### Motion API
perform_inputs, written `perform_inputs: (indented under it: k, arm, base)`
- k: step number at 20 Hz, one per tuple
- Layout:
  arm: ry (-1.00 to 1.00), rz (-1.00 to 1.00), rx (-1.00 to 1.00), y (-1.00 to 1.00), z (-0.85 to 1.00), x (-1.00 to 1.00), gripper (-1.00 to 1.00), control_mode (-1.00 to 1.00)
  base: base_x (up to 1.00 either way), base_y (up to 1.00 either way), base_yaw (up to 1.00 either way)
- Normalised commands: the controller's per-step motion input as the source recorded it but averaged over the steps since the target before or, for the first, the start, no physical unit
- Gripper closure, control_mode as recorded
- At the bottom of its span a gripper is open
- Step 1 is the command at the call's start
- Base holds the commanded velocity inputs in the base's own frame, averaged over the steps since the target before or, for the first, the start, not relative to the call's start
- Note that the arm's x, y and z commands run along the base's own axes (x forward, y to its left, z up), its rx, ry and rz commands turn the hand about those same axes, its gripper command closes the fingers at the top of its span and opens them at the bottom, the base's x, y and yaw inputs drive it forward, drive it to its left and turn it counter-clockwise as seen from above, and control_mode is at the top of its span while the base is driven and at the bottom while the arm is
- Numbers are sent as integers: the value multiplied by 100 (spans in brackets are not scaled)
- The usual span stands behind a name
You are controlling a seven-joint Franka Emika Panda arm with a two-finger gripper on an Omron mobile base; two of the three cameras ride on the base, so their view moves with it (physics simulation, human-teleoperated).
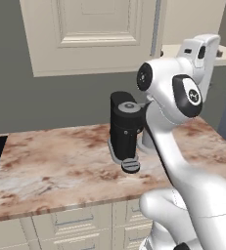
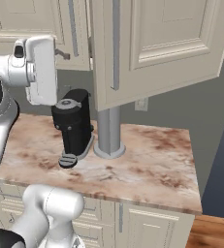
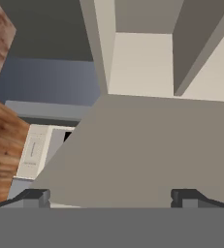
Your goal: Open the cabinet, pick the kettle from the cabinet, and place it in the sink.
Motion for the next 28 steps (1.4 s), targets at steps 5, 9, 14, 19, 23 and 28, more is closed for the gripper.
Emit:
perform_inputs:
  k: [5, 9, 14, 19, 23, 28]
  arm:
    - [0, -1, 0, -30, -4, 28, -100, -100]
    - [0, -1, 0, -35, -3, 29, -100, -100]
    - [0, -2, 0, -39, 0, 23, -100, -100]
    - [1, -3, 0, -30, -1, 28, -100, -100]
    - [3, -4, 0, -25, -4, 32, -100, -100]
    - [3, -6, 0, -27, -1, 18, -100, -100]
  base:
    - [0, 0, 0]
    - [0, 0, 0]
    - [0, 0, 0]
    - [0, 0, 0]
    - [0, 0, 0]
    - [0, 0, 0]
